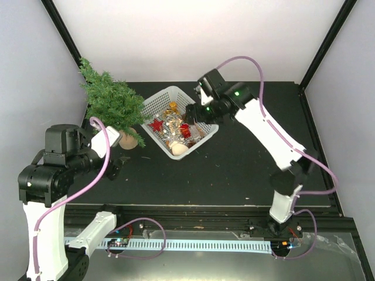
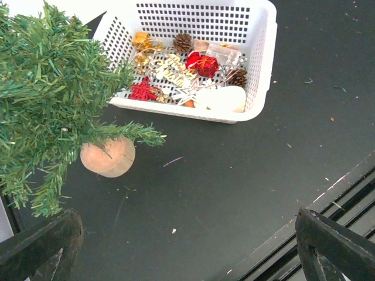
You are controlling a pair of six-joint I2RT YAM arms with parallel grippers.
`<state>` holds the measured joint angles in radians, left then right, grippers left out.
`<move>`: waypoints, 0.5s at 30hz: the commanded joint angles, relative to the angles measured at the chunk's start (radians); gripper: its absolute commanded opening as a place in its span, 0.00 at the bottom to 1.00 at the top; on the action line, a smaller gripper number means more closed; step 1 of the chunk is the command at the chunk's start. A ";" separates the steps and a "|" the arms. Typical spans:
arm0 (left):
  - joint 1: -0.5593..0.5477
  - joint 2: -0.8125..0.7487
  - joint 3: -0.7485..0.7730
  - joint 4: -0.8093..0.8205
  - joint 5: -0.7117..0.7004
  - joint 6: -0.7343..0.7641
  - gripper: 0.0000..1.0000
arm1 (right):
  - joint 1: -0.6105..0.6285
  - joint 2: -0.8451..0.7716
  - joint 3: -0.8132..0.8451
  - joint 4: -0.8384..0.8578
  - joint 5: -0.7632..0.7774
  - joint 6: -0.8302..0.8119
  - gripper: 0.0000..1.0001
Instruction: Decorate the small christmas tree
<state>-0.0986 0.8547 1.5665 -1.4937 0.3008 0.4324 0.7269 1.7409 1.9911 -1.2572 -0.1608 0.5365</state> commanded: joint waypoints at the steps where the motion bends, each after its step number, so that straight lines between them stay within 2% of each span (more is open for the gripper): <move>1: 0.001 -0.004 0.022 0.037 -0.033 -0.017 0.99 | -0.065 0.183 0.185 0.002 -0.048 -0.001 0.87; 6: 0.002 -0.016 0.047 0.031 -0.031 -0.002 0.99 | -0.104 0.393 0.345 -0.036 -0.060 -0.020 0.86; 15: 0.031 -0.017 0.044 0.033 -0.002 -0.013 0.99 | -0.121 0.446 0.169 0.077 -0.036 0.006 0.86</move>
<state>-0.0845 0.8444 1.5818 -1.4830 0.2810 0.4324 0.6182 2.1921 2.1891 -1.2255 -0.2012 0.5323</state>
